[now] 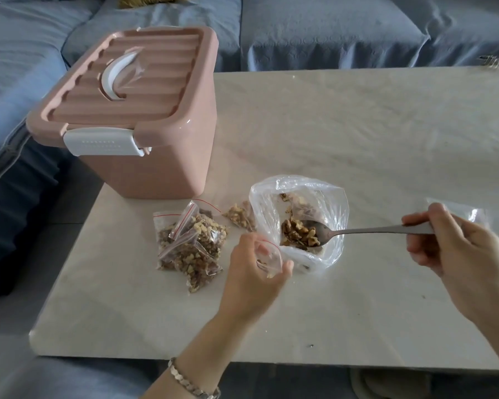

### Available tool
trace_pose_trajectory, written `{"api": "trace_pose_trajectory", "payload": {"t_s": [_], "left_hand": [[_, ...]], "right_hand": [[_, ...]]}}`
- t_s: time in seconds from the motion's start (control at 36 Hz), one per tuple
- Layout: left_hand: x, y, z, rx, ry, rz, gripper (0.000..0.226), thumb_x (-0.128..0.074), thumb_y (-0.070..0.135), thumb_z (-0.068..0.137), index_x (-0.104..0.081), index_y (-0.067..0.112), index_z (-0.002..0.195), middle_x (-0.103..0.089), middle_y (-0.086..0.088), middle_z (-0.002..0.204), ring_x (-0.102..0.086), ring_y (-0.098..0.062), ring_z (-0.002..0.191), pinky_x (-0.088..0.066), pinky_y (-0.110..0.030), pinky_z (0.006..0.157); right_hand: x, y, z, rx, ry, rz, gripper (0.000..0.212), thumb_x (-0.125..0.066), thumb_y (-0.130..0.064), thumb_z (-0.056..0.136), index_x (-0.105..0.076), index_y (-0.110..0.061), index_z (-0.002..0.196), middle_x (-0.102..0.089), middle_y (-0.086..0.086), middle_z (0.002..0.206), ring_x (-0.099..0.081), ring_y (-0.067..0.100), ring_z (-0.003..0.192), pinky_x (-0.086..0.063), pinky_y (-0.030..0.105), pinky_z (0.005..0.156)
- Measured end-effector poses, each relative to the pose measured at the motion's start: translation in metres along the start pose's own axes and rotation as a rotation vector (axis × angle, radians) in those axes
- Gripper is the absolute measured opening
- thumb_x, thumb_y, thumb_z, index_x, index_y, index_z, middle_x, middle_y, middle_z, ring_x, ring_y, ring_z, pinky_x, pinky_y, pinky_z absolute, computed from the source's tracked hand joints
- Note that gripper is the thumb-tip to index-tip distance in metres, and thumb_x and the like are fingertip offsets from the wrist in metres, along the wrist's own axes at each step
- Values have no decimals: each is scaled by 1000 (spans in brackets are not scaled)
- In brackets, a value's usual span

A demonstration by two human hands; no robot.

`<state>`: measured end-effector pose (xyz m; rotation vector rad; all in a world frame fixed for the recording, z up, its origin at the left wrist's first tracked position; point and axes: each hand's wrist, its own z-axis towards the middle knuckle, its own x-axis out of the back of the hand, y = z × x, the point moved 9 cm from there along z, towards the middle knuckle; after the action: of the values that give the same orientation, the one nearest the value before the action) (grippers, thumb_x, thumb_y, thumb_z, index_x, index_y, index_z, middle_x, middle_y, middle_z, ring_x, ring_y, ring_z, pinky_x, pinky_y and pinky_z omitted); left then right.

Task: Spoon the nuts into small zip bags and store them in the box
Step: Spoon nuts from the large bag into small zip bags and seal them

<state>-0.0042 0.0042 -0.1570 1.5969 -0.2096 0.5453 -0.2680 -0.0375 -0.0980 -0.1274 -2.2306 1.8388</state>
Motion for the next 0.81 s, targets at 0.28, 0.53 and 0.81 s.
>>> {"api": "trace_pose_trajectory", "payload": {"t_s": [0.28,0.53,0.81], "left_hand": [[-7,-1,2,-89,-48,107,38,-71,40,71,-45,26,96,-54,9,90,-55,-13,90,-50,-31,78],[-4,10,-2,-179,11,124,41,-56,49,67,-47,17,92,-46,14,85,-55,-20,80,-50,-37,74],[-3,9,-2,-164,17,110,39,-53,52,66,-47,23,92,-54,5,89,-55,-17,89,-50,-32,77]], "right_hand": [[-30,-38,-6,152,-115,-183,41,-40,-24,98,-62,-10,66,-54,-1,43,-39,8,34,-37,15,41],[-88,-100,-59,700,-296,-550,37,-39,-45,88,-62,-24,68,-55,-8,49,-52,8,48,-38,11,46],[-92,-118,-90,1036,-279,-678,43,-39,-33,93,-65,-7,70,-52,-1,50,-49,23,54,-36,28,45]]}}
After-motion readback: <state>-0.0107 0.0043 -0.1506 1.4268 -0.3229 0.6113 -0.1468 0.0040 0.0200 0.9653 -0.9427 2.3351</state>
